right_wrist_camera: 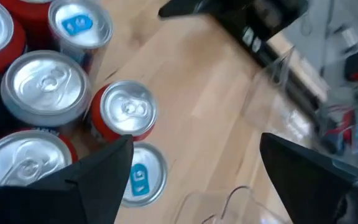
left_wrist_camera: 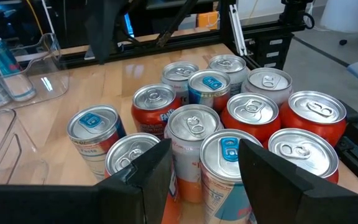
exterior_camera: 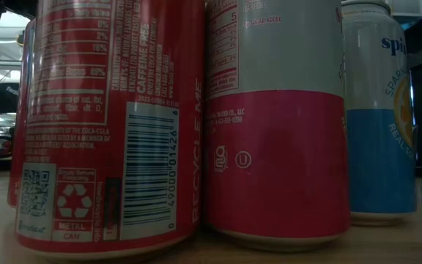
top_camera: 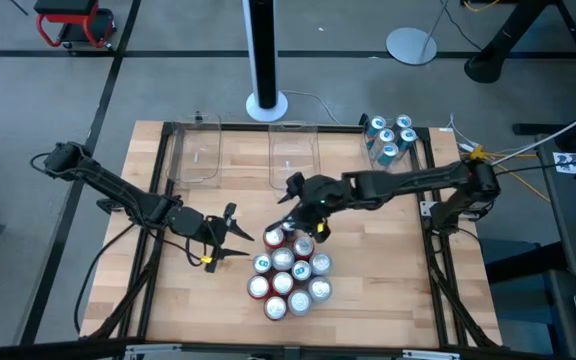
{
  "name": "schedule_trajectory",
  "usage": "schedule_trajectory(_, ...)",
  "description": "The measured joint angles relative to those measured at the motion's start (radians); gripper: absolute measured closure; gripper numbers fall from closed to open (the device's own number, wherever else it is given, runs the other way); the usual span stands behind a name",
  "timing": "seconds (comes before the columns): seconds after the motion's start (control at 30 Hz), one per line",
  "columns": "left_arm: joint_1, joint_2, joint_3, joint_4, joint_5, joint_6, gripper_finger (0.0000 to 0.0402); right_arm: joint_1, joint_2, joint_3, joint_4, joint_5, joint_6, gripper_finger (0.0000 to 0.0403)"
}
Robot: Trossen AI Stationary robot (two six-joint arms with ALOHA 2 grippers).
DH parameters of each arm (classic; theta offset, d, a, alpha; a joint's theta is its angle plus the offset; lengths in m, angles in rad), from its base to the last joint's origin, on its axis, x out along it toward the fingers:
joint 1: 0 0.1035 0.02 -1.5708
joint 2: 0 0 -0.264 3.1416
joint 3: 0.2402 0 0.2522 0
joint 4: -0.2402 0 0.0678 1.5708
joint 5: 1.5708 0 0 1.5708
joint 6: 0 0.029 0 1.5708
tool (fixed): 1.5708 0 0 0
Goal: Sort soda cans
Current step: Put the blue soda can into the top right transparent bin
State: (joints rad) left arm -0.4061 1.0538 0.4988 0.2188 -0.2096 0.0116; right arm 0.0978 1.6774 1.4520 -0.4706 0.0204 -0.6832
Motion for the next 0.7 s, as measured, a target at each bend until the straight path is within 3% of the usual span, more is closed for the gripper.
schedule_trajectory(0.17, 0.000, 0.000, 0.000, 0.000, 0.000, 0.000, 0.0227, 0.000, 0.049, 0.041, -0.088, -0.002, 0.048, 0.0054)
schedule_trajectory(0.7, 0.000, 0.000, 0.000, -0.001, 0.000, -0.004, 0.0227, 0.000, 0.134, 0.043, -0.110, -0.051, 0.086, 0.0054)
